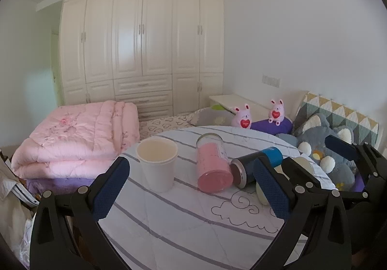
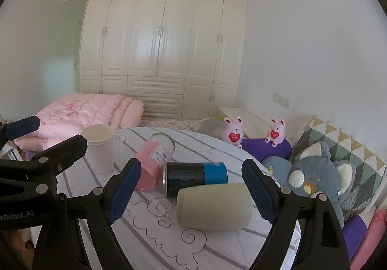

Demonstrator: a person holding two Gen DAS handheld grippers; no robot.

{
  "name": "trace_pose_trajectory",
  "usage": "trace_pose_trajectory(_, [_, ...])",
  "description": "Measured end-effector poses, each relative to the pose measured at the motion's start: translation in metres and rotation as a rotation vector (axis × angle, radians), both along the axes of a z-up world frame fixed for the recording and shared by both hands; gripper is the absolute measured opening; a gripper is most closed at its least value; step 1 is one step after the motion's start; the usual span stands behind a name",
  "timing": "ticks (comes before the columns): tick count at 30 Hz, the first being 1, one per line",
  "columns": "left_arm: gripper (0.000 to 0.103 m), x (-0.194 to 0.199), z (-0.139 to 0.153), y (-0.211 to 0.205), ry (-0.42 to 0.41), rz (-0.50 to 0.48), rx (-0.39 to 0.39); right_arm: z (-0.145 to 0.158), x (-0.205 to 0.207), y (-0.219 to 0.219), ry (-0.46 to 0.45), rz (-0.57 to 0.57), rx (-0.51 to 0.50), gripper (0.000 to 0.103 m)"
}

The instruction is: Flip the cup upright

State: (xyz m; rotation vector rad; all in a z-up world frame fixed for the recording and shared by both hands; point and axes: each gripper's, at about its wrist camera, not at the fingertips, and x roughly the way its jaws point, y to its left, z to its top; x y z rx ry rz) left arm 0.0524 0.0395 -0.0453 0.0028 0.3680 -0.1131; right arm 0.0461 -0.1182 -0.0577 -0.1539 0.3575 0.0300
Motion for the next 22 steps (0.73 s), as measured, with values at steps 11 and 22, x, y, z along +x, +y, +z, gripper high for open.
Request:
trace_pose_trajectory(11, [0.103,0.009,-0.005,0.010,0.026,0.024,0.006,-0.008,0.013,0.005,0.039,0.006,-0.015,0.086])
trace_pose_trajectory(22, [0.103,0.033,-0.020,0.027,0.117,0.062,0.011,-0.015,0.026,0.012,0.085,0.005,-0.032,0.086])
